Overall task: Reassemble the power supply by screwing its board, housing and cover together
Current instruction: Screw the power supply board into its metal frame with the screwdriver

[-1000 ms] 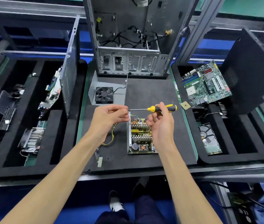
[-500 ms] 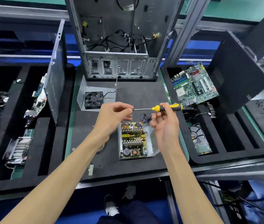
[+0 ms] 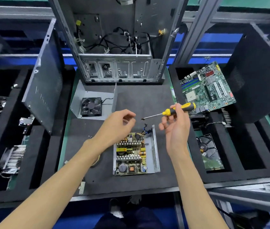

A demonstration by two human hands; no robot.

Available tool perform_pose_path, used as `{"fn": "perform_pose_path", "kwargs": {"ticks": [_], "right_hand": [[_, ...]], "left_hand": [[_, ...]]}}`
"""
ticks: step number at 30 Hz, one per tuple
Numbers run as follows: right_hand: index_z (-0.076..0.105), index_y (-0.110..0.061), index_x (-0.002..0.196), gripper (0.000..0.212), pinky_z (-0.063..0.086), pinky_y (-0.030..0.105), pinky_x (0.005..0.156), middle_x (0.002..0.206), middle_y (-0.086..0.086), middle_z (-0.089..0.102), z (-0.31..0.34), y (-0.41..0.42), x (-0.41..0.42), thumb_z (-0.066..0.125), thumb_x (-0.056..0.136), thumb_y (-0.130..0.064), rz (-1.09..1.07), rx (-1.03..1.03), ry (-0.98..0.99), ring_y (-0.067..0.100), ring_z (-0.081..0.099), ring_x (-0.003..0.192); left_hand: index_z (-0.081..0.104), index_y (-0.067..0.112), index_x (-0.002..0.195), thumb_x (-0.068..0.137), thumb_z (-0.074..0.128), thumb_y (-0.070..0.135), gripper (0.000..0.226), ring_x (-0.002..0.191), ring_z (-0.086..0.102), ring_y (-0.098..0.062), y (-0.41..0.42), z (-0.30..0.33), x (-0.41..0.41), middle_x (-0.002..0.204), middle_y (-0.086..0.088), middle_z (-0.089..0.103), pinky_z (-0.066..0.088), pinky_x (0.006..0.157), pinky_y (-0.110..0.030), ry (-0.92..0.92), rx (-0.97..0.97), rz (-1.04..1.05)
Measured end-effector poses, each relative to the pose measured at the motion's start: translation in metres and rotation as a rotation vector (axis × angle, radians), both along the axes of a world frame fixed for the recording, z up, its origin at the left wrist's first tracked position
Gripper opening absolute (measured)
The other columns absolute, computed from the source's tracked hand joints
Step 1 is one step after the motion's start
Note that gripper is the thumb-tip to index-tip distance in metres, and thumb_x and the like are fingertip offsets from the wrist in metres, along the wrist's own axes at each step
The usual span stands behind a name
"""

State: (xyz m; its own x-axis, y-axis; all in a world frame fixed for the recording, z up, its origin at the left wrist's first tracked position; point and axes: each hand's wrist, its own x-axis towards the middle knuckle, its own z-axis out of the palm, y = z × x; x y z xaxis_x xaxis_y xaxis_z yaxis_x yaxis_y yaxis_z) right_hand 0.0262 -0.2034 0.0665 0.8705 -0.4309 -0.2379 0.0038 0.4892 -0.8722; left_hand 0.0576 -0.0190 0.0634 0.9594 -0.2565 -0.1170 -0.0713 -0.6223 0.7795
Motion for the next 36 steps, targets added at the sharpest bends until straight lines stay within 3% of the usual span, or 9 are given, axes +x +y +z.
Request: {"fn": "perform_pose_path", "kwargs": {"ticks": [6,8,10,14,18,21,25,29,36], "right_hand": [[0.055,-0.015,0.091,0.021,0.038,0.026,0.043,0.070,0.000,0.051,-0.006,-0.016,0.019,0.051,0.106,-0.029,0.000,-0.010,0.004,0.015,0.042,0.054],[0.055,-0.015,0.090,0.021,0.036,0.025,0.043,0.069,-0.001,0.051,-0.008,-0.019,0.024,0.050,0.107,-0.027,0.001,0.020,0.027,0.015,0.041,0.053],[0.055,-0.015,0.089,0.021,0.034,0.024,0.042,0.068,-0.002,0.051,-0.009,-0.019,0.026,0.049,0.107,-0.025,0.002,0.062,0.036,0.014,0.040,0.051],[0.055,-0.015,0.089,0.022,0.033,0.023,0.041,0.066,-0.003,0.052,-0.011,-0.017,0.029,0.049,0.107,-0.025,0.016,0.141,0.031,0.012,0.040,0.049],[0.054,-0.016,0.089,0.022,0.033,0.023,0.041,0.066,-0.003,0.050,-0.012,-0.011,0.031,0.049,0.107,-0.028,0.048,0.200,0.043,0.012,0.039,0.049],[0.056,-0.017,0.088,0.024,0.033,0.023,0.041,0.068,-0.003,0.051,-0.011,-0.007,0.031,0.049,0.107,-0.029,0.062,0.214,0.031,0.012,0.038,0.050],[0.057,-0.018,0.086,0.022,0.032,0.023,0.040,0.068,-0.002,0.050,-0.010,-0.002,0.033,0.050,0.106,-0.026,0.078,0.199,0.037,0.013,0.037,0.050],[0.056,-0.015,0.091,0.021,0.034,0.024,0.041,0.075,0.002,0.045,-0.010,0.003,0.031,0.050,0.107,-0.028,0.110,0.130,0.035,0.013,0.036,0.052],[0.057,-0.015,0.091,0.021,0.035,0.025,0.041,0.076,0.003,0.043,-0.012,0.010,0.028,0.050,0.106,-0.027,0.126,0.098,0.009,0.013,0.039,0.051]], "left_hand": [[0.065,0.021,0.125,0.097,0.058,0.024,0.029,0.108,0.064,-0.012,-0.010,-0.014,-0.003,0.114,0.006,0.071,0.053,0.096,-0.038,0.063,0.335,-0.187],[0.068,0.019,0.120,0.095,0.062,0.020,0.026,0.096,0.066,-0.008,-0.014,-0.016,0.000,0.105,0.007,0.072,0.055,0.092,-0.036,0.090,0.194,-0.119],[0.070,0.018,0.116,0.092,0.065,0.013,0.025,0.089,0.070,-0.008,-0.015,-0.014,0.003,0.098,0.007,0.074,0.058,0.088,-0.034,0.166,-0.083,0.008],[0.068,0.016,0.119,0.090,0.073,0.013,0.030,0.097,0.075,-0.022,-0.014,-0.008,0.008,0.104,-0.002,0.077,0.060,0.088,-0.033,0.384,-0.591,0.112],[0.069,0.009,0.118,0.092,0.070,0.008,0.026,0.101,0.074,-0.029,-0.016,-0.009,0.010,0.106,-0.012,0.077,0.058,0.093,-0.036,0.438,-0.721,0.113],[0.074,0.004,0.112,0.092,0.065,0.001,0.021,0.097,0.074,-0.029,-0.015,-0.009,0.010,0.105,-0.019,0.075,0.058,0.084,-0.028,0.445,-0.844,0.117],[0.080,0.010,0.102,0.090,0.069,0.003,0.017,0.085,0.074,-0.024,-0.009,-0.008,0.011,0.098,-0.018,0.076,0.057,0.079,-0.024,0.395,-0.843,0.161],[0.080,0.014,0.099,0.088,0.072,0.004,0.017,0.079,0.075,-0.026,-0.002,-0.006,0.010,0.089,-0.014,0.077,0.058,0.076,-0.024,0.263,-0.695,0.170],[0.073,0.005,0.103,0.091,0.069,0.003,0.012,0.080,0.075,-0.030,0.006,-0.003,0.012,0.086,-0.015,0.077,0.060,0.075,-0.028,0.225,-0.648,0.167]]}}
